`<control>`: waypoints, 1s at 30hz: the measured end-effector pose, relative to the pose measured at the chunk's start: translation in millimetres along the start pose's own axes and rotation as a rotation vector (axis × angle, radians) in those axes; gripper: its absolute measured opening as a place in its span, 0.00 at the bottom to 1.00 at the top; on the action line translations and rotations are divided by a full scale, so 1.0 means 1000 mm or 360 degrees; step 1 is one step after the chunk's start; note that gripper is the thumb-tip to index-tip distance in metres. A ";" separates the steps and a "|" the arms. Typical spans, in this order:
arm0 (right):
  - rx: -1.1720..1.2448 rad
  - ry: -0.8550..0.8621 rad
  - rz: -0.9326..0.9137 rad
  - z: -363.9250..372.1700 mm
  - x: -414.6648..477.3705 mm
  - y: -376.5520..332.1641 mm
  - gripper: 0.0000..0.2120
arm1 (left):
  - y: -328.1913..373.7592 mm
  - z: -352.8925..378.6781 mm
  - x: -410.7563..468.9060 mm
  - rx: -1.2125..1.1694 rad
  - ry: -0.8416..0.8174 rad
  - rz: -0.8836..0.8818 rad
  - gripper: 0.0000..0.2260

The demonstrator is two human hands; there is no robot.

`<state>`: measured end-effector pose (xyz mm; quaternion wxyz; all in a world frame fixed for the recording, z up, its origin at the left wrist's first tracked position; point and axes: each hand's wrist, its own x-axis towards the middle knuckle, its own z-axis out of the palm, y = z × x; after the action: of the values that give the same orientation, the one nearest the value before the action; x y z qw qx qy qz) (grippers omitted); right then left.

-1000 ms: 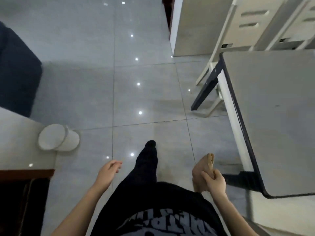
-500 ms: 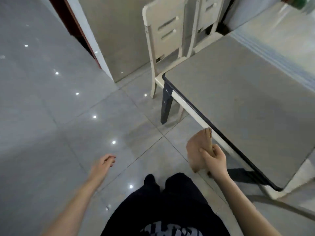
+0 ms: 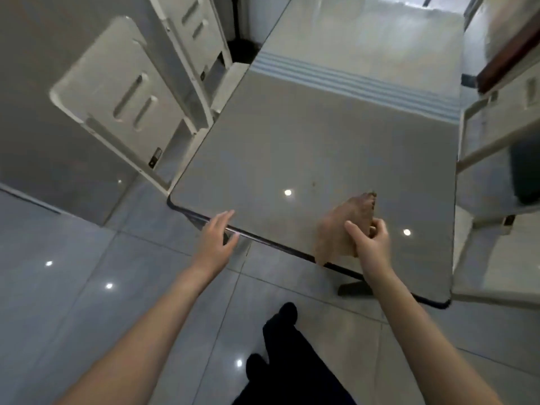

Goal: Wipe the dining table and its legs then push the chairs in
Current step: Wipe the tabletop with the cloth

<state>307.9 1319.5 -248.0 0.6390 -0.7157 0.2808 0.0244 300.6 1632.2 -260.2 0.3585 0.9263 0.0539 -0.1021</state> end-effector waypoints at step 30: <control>-0.1903 -0.0245 -0.1074 0.114 0.187 0.048 0.29 | -0.006 0.095 0.237 0.0839 -0.0046 0.0389 0.25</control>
<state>481.4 1354.8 -385.6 0.1253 -0.9897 -0.0650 0.0255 515.9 1579.4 -386.7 0.1159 0.9856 -0.0915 -0.0818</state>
